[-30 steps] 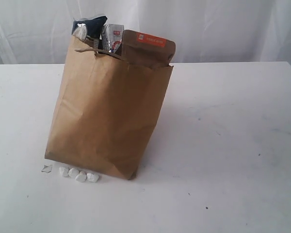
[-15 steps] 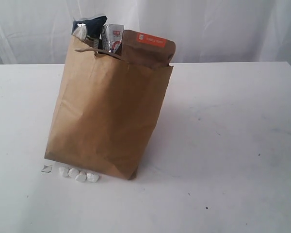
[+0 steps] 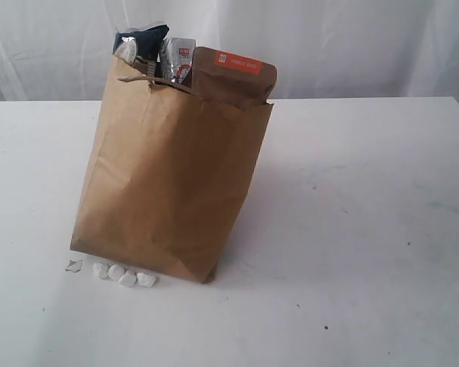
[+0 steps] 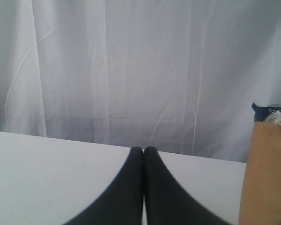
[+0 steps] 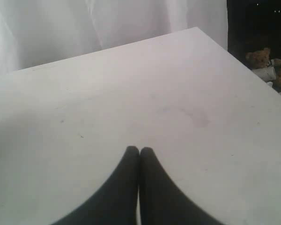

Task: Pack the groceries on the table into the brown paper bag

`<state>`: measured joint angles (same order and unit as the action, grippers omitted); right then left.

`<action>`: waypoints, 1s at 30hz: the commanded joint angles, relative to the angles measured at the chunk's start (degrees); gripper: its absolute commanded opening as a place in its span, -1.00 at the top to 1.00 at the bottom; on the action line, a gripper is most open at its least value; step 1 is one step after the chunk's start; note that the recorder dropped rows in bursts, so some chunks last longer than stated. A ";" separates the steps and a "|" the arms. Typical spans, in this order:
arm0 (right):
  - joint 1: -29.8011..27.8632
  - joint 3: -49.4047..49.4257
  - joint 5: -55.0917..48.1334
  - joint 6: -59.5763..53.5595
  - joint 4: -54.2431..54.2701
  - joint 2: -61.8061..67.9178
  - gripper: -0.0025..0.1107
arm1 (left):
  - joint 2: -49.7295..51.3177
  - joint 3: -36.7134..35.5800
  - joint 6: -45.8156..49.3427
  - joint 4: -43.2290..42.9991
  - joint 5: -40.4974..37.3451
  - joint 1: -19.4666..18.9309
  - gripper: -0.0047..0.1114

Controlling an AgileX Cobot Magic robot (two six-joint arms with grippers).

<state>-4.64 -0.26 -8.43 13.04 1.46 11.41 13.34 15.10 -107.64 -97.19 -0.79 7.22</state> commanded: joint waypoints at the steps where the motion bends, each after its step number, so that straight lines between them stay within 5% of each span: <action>1: 0.25 0.26 0.31 0.75 0.06 0.11 0.96 | -0.21 0.38 -0.16 -1.22 7.23 0.17 0.92; 7: 0.25 0.26 0.31 0.75 0.06 0.11 0.96 | 0.14 0.38 -0.19 -1.22 19.10 0.17 0.92; 15: 0.25 0.26 0.31 0.75 0.06 0.11 0.96 | 0.14 0.38 -0.81 -0.20 14.26 0.17 0.92; 18: 0.25 0.26 0.31 0.75 0.06 0.11 0.96 | 0.14 0.26 1.01 8.15 14.97 0.17 0.92; 21: 0.25 0.26 0.31 0.75 0.06 0.11 0.96 | 0.14 -1.57 22.26 35.61 18.20 0.17 0.92; 23: 0.25 0.26 0.31 0.75 0.06 0.11 0.96 | 0.34 -4.16 49.06 57.95 22.02 0.17 0.92; 26: 0.25 0.26 0.31 0.75 0.06 0.11 0.96 | 1.24 -7.43 78.71 78.93 22.27 0.27 0.92; 29: 0.25 0.26 0.31 0.75 0.06 0.11 0.96 | 2.89 -9.20 97.72 91.87 13.42 0.26 0.92; 30: 0.25 0.26 0.31 0.75 0.06 0.11 0.96 | 4.53 -8.45 99.88 96.65 4.38 0.26 0.92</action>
<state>-4.64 -0.26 -8.43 13.50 1.46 11.41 16.09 6.49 -17.55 -10.53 13.58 7.22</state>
